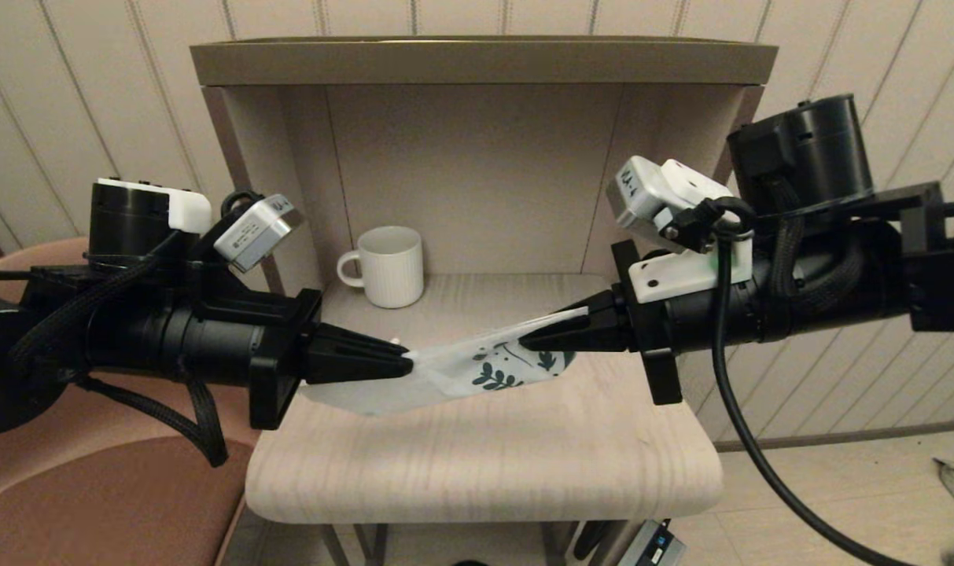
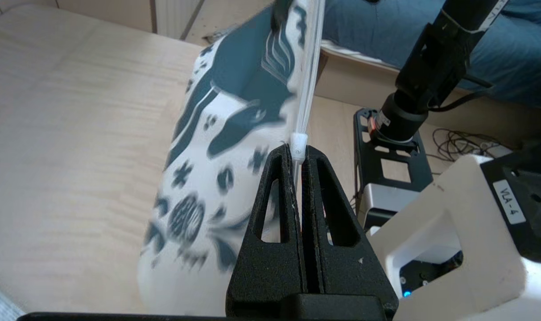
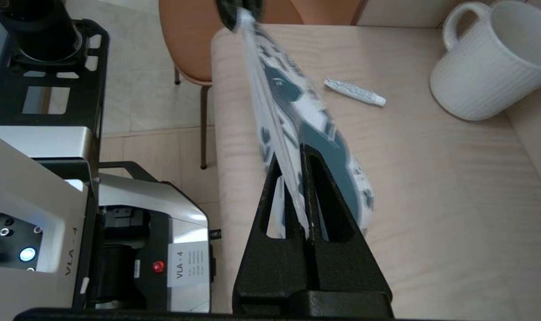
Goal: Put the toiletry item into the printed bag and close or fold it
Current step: Open the storage bag
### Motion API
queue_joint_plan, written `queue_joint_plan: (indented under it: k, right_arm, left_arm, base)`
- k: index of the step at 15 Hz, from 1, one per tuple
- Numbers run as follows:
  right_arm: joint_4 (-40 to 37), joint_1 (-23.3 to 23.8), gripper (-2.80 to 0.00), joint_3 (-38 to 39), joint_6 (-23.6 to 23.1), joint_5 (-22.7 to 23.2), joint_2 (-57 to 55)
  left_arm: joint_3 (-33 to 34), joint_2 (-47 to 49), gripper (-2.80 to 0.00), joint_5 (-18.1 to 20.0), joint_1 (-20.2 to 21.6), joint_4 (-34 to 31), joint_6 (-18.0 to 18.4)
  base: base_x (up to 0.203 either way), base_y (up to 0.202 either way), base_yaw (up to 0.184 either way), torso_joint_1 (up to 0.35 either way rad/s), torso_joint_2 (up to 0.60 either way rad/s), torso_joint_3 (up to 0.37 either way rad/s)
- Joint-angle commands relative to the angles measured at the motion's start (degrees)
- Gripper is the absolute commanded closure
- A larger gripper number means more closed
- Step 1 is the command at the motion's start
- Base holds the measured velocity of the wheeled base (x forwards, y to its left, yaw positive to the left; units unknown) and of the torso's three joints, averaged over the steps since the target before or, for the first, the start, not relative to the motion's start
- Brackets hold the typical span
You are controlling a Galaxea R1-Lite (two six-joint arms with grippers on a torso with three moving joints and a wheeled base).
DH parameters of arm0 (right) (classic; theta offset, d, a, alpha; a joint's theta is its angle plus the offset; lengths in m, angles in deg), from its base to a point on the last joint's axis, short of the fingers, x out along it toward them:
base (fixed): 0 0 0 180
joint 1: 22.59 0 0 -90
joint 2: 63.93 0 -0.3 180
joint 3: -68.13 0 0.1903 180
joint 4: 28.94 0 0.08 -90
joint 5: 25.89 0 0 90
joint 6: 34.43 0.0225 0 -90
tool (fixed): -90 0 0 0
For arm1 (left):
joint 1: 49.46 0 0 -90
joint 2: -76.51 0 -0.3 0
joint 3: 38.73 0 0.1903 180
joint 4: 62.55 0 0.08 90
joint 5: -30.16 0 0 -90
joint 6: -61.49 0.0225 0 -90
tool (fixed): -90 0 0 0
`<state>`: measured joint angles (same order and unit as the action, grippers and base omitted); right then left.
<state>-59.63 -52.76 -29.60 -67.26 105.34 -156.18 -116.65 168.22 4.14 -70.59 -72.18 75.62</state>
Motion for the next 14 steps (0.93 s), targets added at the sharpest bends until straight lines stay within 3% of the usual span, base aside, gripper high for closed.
queue_joint_plan:
  k: [1, 14]
  right_arm:
    - [-0.06, 1.20, 0.00, 0.39, -0.22, 0.41, 1.13]
    - [0.03, 7.31, 0.00, 3.69, -0.13, 3.68, 4.99]
  left_arm:
    - [1.05, -1.39, 0.00, 0.35, 1.16, -0.02, 0.11]
    - [7.03, -3.65, 0.00, 0.63, 6.47, 2.02, 1.25]
  base:
    - [0.000, 0.000, 0.000, 0.000, 0.00, 0.000]
    - [0.000, 0.000, 0.000, 0.000, 0.00, 0.000]
